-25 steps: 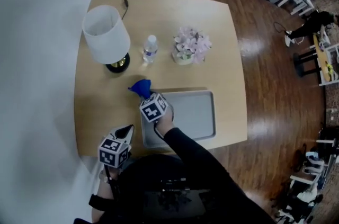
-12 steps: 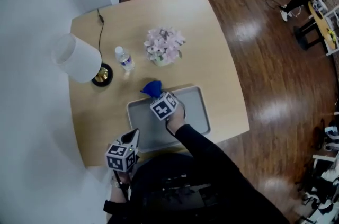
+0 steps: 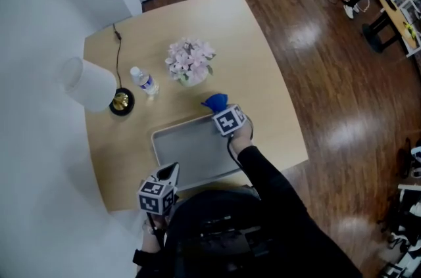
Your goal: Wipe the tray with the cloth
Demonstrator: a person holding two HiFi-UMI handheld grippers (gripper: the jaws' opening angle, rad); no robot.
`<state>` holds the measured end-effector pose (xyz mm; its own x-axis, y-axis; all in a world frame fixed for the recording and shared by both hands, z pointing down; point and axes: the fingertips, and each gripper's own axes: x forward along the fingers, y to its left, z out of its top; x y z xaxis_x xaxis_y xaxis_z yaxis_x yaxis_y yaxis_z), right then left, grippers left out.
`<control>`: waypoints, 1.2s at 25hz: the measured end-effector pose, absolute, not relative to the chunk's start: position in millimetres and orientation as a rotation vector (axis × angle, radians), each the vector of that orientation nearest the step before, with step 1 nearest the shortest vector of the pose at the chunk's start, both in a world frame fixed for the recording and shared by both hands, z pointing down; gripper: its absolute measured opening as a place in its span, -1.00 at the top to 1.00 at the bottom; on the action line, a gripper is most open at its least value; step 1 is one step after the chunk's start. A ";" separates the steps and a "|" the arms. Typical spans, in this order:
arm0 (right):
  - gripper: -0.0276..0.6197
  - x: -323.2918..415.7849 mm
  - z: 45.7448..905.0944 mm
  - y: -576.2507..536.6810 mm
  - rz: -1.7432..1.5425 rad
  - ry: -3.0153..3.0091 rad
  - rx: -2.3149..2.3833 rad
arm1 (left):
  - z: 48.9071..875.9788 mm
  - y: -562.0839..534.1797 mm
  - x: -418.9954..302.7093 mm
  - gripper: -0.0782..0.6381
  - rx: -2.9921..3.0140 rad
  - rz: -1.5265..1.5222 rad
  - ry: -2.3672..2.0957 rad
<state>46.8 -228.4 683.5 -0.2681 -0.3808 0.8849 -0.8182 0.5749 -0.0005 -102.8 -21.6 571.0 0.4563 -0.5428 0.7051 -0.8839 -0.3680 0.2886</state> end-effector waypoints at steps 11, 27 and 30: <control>0.58 110.2 680.3 -241.4 0.531 -1.784 1.005 | 559.4 -18.3 -89.4 0.78 2.075 0.691 -1.204; 0.57 127.0 696.1 -223.0 0.599 -1.767 0.985 | 556.9 -14.5 -96.4 0.78 2.055 0.712 -1.219; 0.57 129.2 696.2 -218.3 0.598 -1.758 0.988 | 560.9 -10.9 -98.1 0.78 2.051 0.723 -1.206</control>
